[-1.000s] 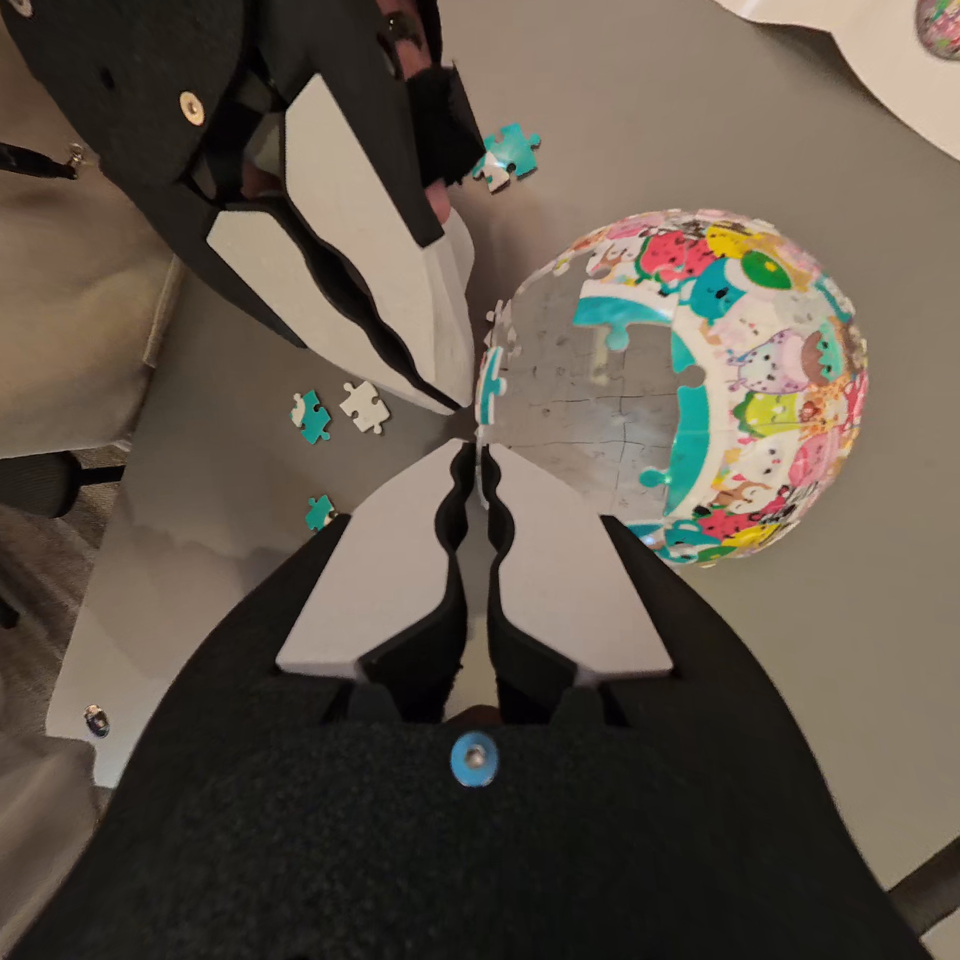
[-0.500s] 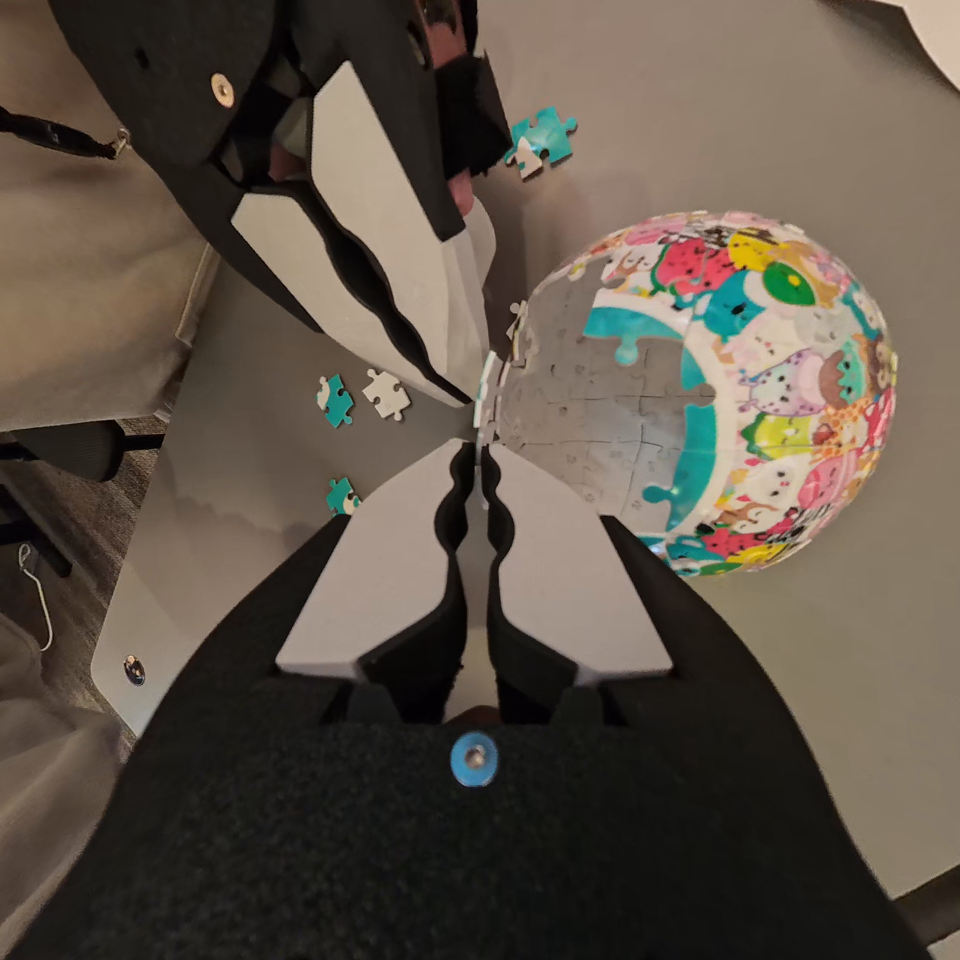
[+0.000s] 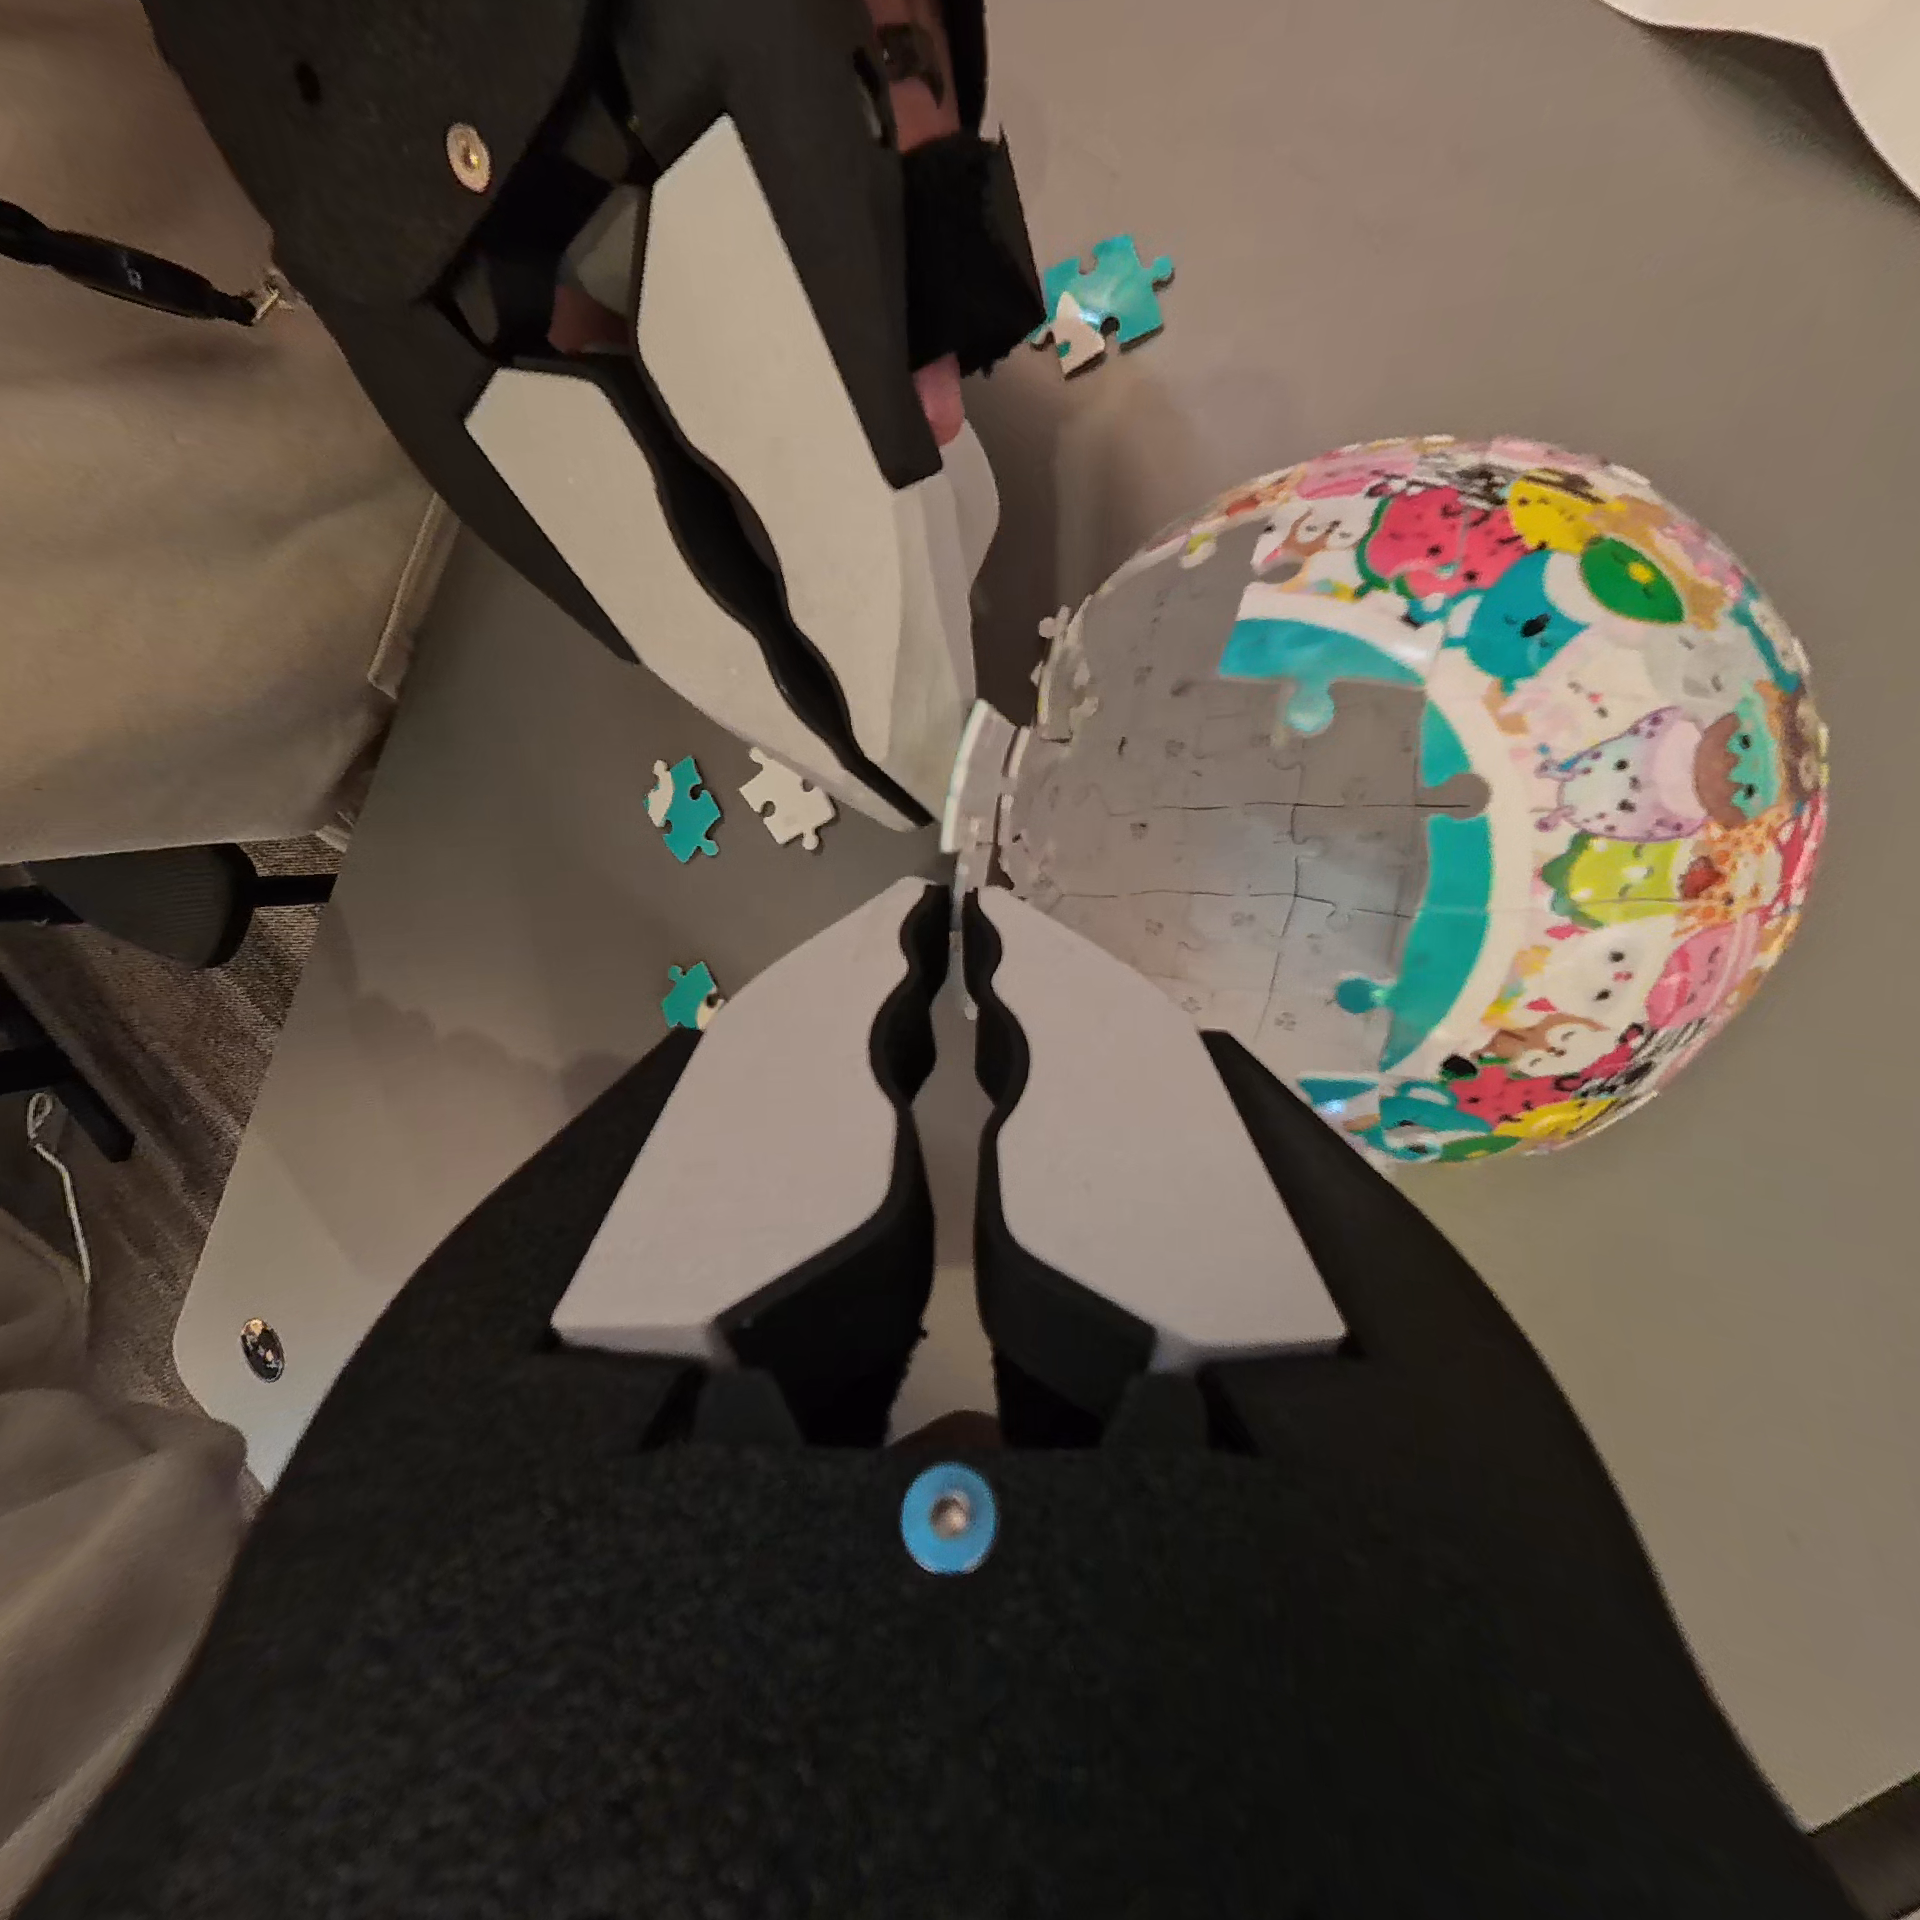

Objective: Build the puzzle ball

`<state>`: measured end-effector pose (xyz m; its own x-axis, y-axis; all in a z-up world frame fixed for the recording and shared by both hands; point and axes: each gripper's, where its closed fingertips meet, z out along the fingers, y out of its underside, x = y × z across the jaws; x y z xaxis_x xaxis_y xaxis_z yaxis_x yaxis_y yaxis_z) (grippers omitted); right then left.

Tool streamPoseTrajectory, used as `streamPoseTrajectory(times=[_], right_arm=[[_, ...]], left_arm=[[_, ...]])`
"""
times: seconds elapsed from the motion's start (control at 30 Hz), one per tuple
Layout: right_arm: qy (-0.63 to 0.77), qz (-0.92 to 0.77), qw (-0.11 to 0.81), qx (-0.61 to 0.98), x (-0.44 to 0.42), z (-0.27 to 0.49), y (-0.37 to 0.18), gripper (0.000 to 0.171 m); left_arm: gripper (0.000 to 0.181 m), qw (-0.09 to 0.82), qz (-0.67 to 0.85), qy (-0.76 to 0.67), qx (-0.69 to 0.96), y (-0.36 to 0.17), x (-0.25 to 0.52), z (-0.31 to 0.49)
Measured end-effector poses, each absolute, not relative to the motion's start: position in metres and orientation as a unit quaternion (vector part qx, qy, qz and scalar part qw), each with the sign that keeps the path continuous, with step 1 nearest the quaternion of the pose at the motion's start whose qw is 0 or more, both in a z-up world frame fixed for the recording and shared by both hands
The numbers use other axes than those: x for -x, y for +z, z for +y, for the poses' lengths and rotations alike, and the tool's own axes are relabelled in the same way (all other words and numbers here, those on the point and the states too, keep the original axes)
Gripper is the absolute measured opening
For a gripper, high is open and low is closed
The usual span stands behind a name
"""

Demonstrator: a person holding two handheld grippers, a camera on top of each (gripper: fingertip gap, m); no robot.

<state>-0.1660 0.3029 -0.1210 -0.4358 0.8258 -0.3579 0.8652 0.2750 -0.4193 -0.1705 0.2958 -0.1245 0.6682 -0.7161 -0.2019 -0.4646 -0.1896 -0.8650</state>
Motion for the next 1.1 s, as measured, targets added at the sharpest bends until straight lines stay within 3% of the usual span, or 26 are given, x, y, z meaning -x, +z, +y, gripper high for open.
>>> streamPoseTrajectory(times=[0.27,0.67,0.83,0.9,1.0,1.03,1.07,1.1], right_arm=[[-0.277,0.799,0.017,-0.533,0.164,0.305,-0.126,0.002],[-0.299,0.73,-0.021,-0.614,0.123,0.295,-0.099,0.002],[-0.365,0.617,-0.008,-0.697,0.1,0.242,-0.173,0.002],[-0.377,0.578,-0.02,-0.724,0.099,0.235,-0.201,0.002],[-0.392,0.54,-0.06,-0.742,0.1,0.243,-0.218,0.008],[-0.383,0.533,-0.07,-0.751,0.097,0.25,-0.221,0.014],[-0.376,0.532,-0.083,-0.754,0.095,0.258,-0.221,0.018],[-0.352,0.533,-0.124,-0.759,0.094,0.275,-0.218,0.033]], left_arm=[[0.011,0.513,0.39,-0.124,0.755,-0.123,0.178,0.291],[0.01,0.512,0.388,-0.119,0.757,-0.119,0.192,0.29],[0.012,0.51,0.374,-0.116,0.766,-0.121,0.215,0.289],[0.027,0.488,0.364,-0.141,0.78,-0.131,0.229,0.287],[0.08,0.444,0.35,-0.206,0.799,-0.15,0.243,0.289],[0.102,0.426,0.345,-0.223,0.806,-0.157,0.246,0.291],[0.113,0.405,0.346,-0.242,0.811,-0.164,0.248,0.293],[0.116,0.386,0.347,-0.256,0.815,-0.171,0.25,0.297]])
